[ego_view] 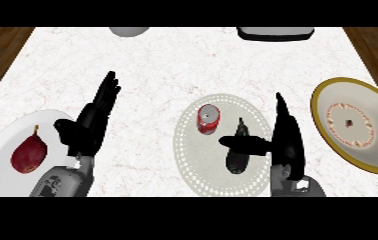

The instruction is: Pick the eggplant from the placemat and place it in the bowl

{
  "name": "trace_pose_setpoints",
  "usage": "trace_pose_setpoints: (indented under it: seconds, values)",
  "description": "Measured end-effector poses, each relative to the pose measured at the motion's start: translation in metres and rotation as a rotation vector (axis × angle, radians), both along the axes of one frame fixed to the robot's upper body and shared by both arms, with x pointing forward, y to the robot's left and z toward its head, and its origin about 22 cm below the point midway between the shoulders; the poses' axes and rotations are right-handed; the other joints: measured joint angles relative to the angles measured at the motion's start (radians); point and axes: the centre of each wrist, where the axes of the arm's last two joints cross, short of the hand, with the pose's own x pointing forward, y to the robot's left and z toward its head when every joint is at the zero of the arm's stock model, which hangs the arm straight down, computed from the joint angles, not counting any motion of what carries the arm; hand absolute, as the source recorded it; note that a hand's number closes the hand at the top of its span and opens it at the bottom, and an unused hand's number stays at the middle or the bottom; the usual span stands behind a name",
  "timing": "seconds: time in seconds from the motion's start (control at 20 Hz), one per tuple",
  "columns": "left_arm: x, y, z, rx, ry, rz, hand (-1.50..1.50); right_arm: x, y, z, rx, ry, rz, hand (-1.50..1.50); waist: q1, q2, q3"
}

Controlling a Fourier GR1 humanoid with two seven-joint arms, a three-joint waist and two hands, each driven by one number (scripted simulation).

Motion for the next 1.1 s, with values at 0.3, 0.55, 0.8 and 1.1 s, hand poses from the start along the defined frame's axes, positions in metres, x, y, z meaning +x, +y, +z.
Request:
trace_pose_setpoints:
  seconds: [0.3, 0.55, 0.8, 1.1]
  values:
    - [0.004, -0.005, 0.003, -0.003, -0.001, 0.007, 0.0, -0.01, 0.005, -0.003, 0.021, -0.002, 0.038, -1.5, 0.001, 0.0, 0.0]
    - [0.001, -0.001, -0.001, -0.002, 0.0, 0.004, 0.0, -0.022, -0.002, -0.001, 0.066, -0.041, 0.02, -1.5, 0.0, 0.0, 0.0]
    - [-0.002, 0.0, -0.003, 0.001, 0.002, -0.001, 0.0, -0.028, 0.003, -0.003, 0.096, -0.074, 0.017, -1.5, 0.002, 0.0, 0.0]
    - [-0.003, 0.004, -0.001, 0.001, 0.001, -0.001, 0.0, -0.025, 0.004, -0.015, 0.149, -0.068, -0.013, -1.5, 0.004, 0.001, 0.0]
